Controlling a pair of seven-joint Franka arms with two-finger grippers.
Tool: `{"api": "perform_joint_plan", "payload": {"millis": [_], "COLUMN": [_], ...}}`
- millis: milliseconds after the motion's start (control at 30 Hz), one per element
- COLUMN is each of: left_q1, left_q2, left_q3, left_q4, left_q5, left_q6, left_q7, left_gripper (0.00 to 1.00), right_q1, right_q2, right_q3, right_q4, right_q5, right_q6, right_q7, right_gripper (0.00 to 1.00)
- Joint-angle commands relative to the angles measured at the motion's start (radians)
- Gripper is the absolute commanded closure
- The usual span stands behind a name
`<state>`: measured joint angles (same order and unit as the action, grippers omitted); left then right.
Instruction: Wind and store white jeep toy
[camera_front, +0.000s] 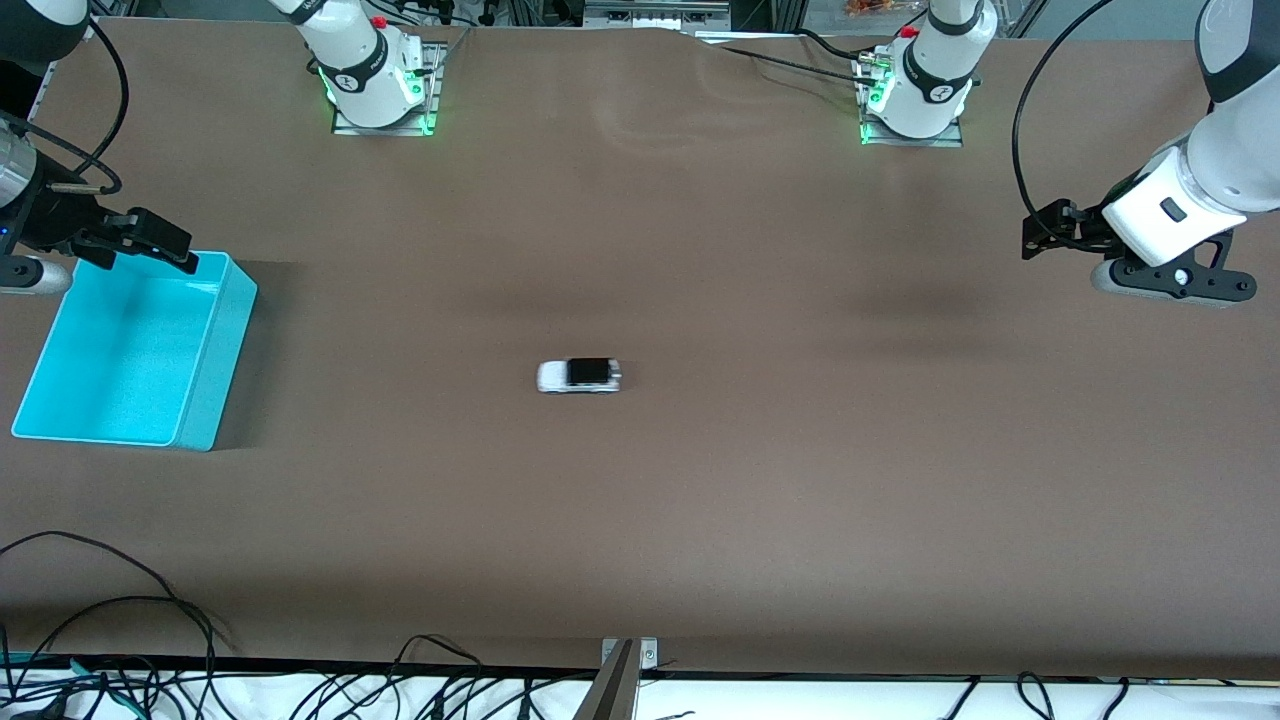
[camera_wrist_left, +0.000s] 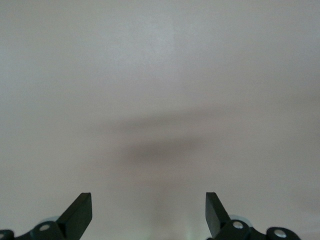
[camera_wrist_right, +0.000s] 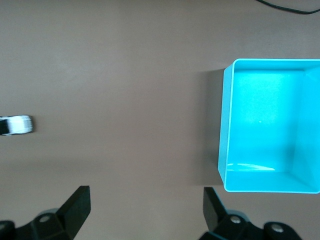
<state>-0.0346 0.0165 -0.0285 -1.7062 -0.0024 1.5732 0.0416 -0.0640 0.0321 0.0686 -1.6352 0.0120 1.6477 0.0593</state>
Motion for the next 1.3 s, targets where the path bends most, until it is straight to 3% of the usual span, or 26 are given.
{"api": "perform_joint_plan", "payload": {"millis": [0, 267, 1268], "left_q1": [0.001, -0.001, -0.010], "left_q2": [0.010, 0.013, 0.002], "left_q3": [0.015, 0.013, -0.011], "left_q4": [0.025, 0.072, 0.076], "left_q5": [-0.016, -0.018, -0.030], "left_q6": [-0.015, -0.015, -0.021], "left_q7": [-0.042, -0.046, -0.043], "left_gripper": [0.00, 0.00, 0.00], "right_q1": [-0.005, -0.005, -0.005], "right_q2": [0.005, 0.005, -0.005], "right_q3": [-0.001, -0.001, 0.000], "right_q4": [0.020, 0.020, 0.023], "right_q5": [0.017, 0.017, 0.003], "right_q6": [-0.014, -0.014, -0.016], "right_q7": [-0.012, -0.012, -0.012], "right_gripper": [0.00, 0.00, 0.00]}}
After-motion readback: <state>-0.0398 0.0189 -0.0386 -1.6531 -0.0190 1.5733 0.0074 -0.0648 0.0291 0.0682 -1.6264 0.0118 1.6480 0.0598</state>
